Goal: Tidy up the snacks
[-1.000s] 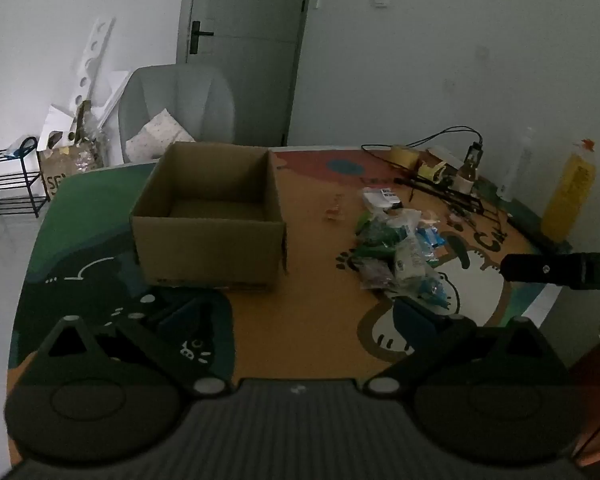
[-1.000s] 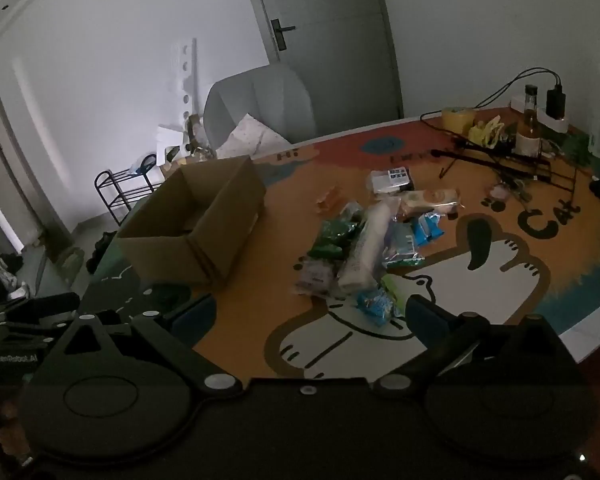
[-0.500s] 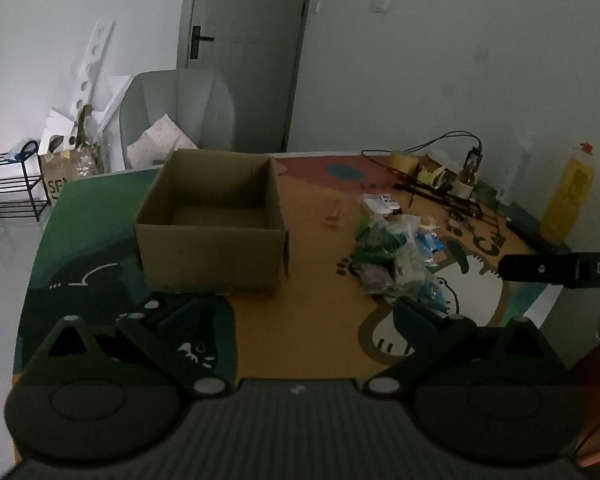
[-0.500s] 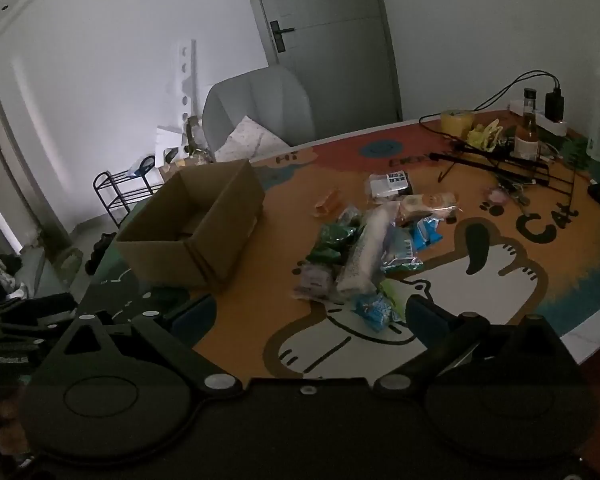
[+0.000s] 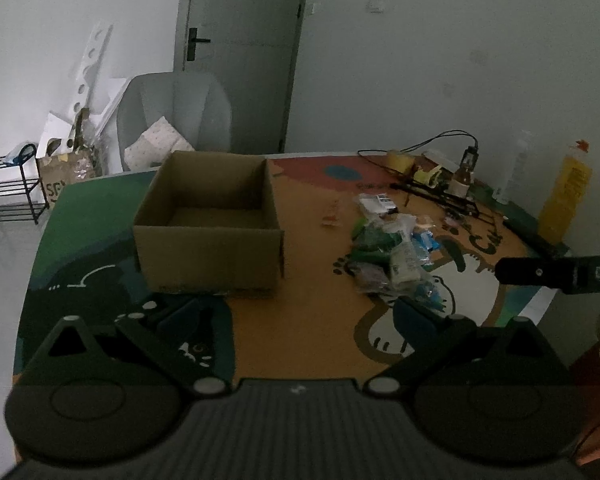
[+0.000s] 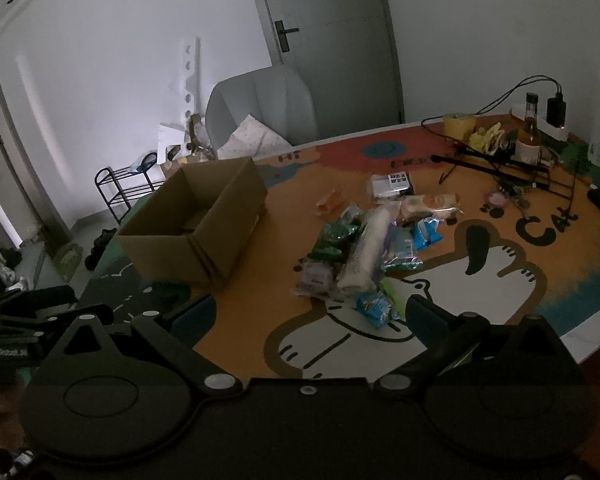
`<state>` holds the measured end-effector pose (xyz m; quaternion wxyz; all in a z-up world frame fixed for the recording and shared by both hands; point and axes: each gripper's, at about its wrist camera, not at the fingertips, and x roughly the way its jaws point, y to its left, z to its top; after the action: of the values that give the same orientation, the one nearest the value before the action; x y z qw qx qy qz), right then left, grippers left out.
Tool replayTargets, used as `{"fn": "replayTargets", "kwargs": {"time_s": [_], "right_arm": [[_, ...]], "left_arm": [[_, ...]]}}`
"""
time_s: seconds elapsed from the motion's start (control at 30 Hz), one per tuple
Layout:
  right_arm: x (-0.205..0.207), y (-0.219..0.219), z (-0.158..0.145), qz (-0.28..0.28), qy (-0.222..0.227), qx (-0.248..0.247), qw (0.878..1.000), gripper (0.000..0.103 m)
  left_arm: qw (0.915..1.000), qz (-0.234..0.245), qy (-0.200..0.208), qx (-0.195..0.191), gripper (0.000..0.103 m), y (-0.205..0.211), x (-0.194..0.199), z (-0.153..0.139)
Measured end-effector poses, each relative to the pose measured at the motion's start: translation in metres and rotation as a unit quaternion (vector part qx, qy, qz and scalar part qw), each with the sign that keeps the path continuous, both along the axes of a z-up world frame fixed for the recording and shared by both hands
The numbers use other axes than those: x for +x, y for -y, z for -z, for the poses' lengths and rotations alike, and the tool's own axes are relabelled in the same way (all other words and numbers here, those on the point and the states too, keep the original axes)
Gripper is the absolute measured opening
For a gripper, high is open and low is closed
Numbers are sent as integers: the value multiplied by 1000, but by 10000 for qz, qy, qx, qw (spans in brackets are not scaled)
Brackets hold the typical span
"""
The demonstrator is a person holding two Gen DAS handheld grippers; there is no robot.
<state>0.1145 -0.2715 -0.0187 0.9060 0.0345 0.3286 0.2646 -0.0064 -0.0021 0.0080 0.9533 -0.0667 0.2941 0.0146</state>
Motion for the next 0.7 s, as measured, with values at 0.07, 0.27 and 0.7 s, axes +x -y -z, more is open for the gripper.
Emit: {"fn": "replayTargets", "kwargs": {"time_s": [0.07,0.27,0.7], "right_arm": [[-1,0,0,-9,2,8,10000,103],[-2,1,-2,-387,-56,-1,9992,103],[-1,4,-9,-402,-79,-11,9992,103]], "left_arm": [[10000,9,6,6,103,1,0,0],[10000,-6,-3,-29,103,-1,1,2],[9999,41,63,-95,103,-1,-1,0]]}}
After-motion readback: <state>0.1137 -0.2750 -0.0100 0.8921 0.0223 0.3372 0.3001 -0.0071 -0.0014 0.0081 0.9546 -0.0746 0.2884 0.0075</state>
